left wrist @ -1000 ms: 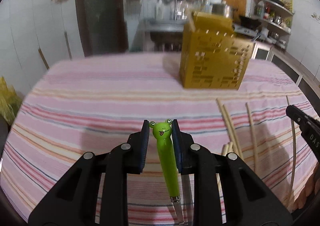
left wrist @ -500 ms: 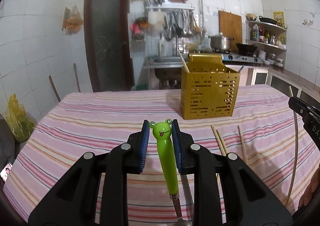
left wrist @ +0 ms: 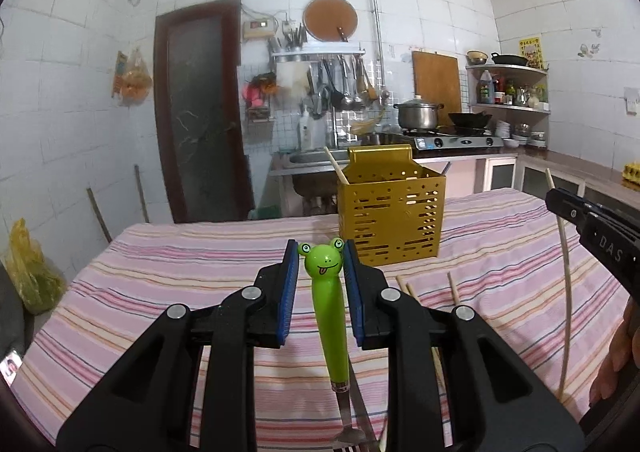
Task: Organize utensils
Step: 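Lift the fork and chopstick and carry both over the yellow holder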
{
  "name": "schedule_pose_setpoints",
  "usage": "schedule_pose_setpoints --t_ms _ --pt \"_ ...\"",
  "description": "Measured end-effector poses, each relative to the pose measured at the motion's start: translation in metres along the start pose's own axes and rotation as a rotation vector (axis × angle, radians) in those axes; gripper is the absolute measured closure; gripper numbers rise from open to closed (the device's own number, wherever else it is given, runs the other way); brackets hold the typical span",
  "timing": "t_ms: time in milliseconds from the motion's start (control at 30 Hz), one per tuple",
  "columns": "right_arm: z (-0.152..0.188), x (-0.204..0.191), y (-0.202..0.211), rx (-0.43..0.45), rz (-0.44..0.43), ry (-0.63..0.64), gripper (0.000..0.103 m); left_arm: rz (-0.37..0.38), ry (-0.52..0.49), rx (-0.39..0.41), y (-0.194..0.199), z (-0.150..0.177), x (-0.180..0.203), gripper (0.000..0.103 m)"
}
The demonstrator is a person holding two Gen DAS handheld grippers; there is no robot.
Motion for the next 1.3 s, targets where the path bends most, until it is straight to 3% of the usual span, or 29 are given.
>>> schedule_pose_setpoints --t_ms 400,933,1300 --pt "-0.003 -0.011 0.014 0.119 0.004 0.085 0.097 0.005 0.075 -0.033 -0.005 -0.024 -0.016 0.081" --pt "-0.033 -0.006 -0.005 0.057 -0.044 0.052 0.097 0.007 0.043 -0.047 -0.021 -0.052 -0.012 0.082" --pt "-0.072 -0.007 -0.018 0.084 -0.049 0.055 0.097 0.002 0.051 -0.006 -0.023 -0.081 -0.012 0.082"
Point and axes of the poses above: each gripper's, at about its wrist camera, not at the fingertips, and y roughly against the way its jaws point, x to its right, z to its underside, the point moved 5 cm from there along -y, roughly the way its jaws point, and after that the axes turned 6 degrees about -x, right-handed, at the moved point
